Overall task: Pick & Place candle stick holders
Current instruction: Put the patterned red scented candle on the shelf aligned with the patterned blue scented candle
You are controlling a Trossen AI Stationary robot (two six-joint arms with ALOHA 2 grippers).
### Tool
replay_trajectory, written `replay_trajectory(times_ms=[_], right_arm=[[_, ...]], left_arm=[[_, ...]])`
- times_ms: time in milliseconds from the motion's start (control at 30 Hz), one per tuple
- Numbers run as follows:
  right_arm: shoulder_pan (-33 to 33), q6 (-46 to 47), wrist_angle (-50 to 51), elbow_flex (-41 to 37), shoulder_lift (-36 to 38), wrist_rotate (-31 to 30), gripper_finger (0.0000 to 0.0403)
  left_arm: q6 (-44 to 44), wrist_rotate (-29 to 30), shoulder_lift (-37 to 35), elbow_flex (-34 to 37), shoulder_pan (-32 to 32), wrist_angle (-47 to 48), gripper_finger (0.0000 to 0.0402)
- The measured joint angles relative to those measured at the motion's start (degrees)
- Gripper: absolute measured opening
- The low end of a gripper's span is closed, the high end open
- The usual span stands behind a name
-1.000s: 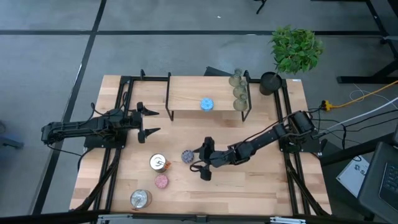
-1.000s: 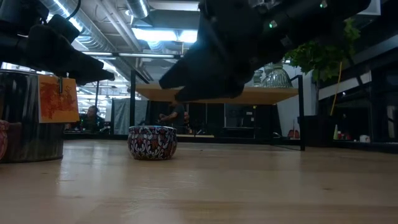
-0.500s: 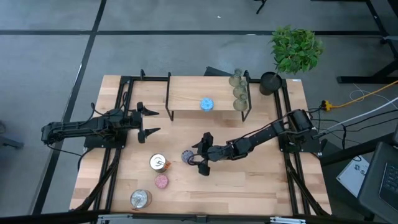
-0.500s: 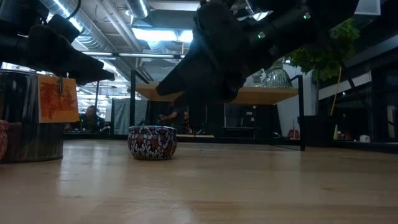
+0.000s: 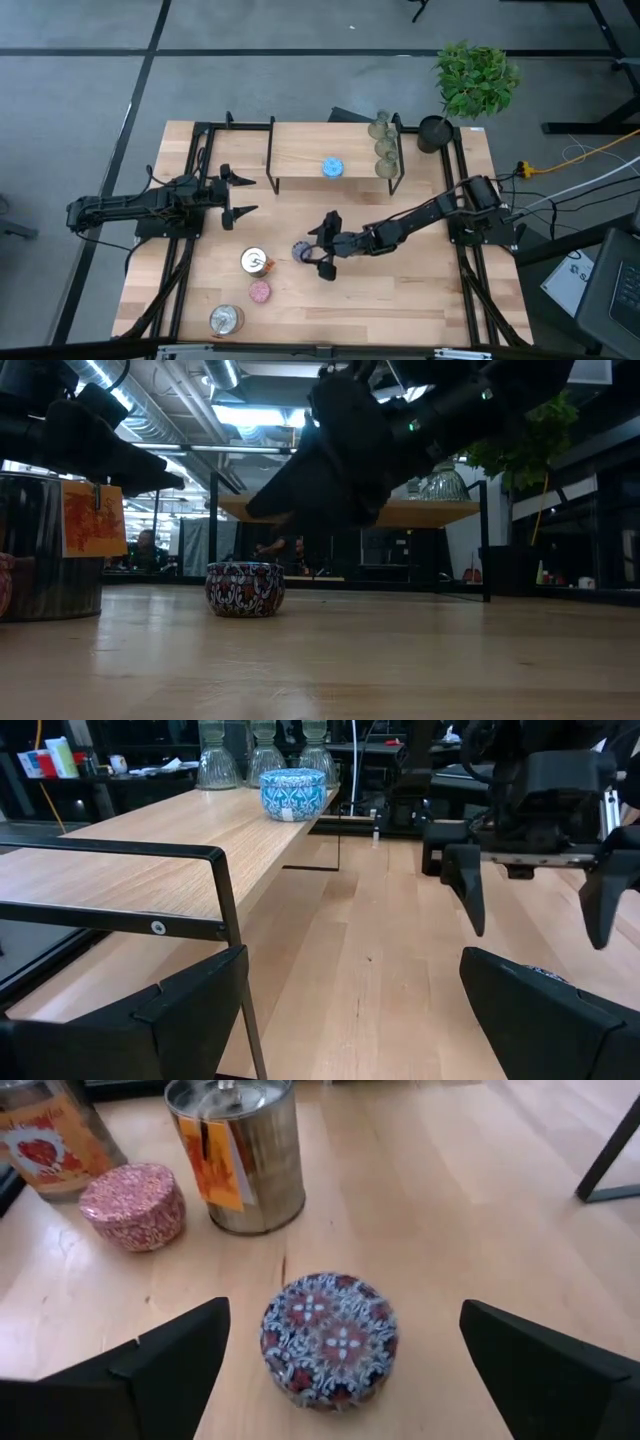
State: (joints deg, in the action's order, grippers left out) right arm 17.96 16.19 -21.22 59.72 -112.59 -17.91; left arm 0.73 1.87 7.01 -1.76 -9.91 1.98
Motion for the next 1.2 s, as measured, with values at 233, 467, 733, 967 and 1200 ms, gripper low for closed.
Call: replay_trajectory(times_ms=[233, 467, 733, 967, 1200], right_arm=[[0.1, 0.3, -4.9, 0.6, -5.6, 0.6, 0.0399], [0.0, -6.7, -3.7, 5.2, -10.6, 1.3, 0.0399], [-1.1, -2.9, -0.2, 7.3, -11.7, 1.2, 0.0391], [-1.0, -0.2, -0.3, 7.3, -11.4, 3.1, 0.0311], [-1.0, 2.7, -0.4, 7.3, -11.3, 3.1, 0.0288]], left_arm=[[0.0, 0.0, 0.0, 0.0, 0.0, 0.0, 0.0363], [0.0, 0.0, 0.0, 0.0, 0.0, 0.0, 0.0363], [0.0, 0.0, 0.0, 0.0, 0.0, 0.0, 0.0363], [0.0, 0.0, 0.0, 0.0, 0.0, 0.0, 0.0363], [0.0, 0.0, 0.0, 0.0, 0.0, 0.0, 0.0363]])
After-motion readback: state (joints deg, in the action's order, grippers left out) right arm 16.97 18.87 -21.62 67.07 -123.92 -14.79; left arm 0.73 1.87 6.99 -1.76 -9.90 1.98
